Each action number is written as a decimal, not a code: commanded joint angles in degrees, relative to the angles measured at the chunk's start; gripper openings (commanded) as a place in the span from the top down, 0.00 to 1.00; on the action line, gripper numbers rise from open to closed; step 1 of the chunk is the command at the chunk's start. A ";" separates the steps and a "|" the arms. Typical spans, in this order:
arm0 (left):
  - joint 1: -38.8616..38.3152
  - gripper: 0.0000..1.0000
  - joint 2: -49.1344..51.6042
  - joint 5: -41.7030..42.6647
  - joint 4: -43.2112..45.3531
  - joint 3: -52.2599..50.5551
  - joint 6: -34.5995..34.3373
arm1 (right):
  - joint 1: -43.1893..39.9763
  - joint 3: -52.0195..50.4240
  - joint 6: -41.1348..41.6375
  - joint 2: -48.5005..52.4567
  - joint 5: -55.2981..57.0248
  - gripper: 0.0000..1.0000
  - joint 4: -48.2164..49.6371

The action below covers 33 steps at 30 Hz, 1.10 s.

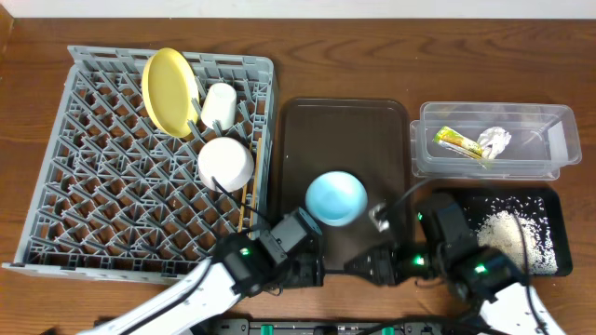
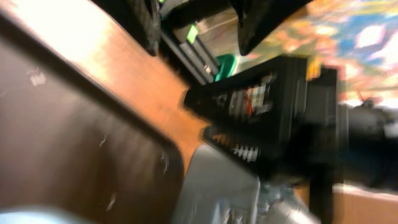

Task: Sort waste into correct bins and load items into the dishwasher

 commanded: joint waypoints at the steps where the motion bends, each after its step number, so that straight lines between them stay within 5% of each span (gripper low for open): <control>1: 1.14 0.29 -4.61 -8.83 -5.92 9.33 3.19 | -0.07 11.39 -4.74 1.31 17.20 0.56 -5.60; 5: 4.46 0.28 -6.05 -19.15 -22.25 25.55 6.99 | -0.07 23.69 -9.86 6.80 32.68 0.51 -13.79; 10: 10.97 0.24 -6.01 -35.08 -40.41 49.99 8.59 | 0.13 32.57 -17.88 17.90 35.65 0.45 -12.90; 15: 15.39 0.19 -7.17 -42.01 -46.90 68.70 8.81 | 2.56 33.18 -24.37 27.10 35.60 0.44 -5.51; 16: 15.67 0.11 -7.63 -43.39 -47.23 71.01 9.03 | 3.45 33.18 -25.86 28.85 35.60 0.44 -4.09; 33: 15.69 0.08 -17.53 -45.42 -47.54 76.46 11.96 | 19.82 33.18 -37.66 52.54 50.84 0.46 15.19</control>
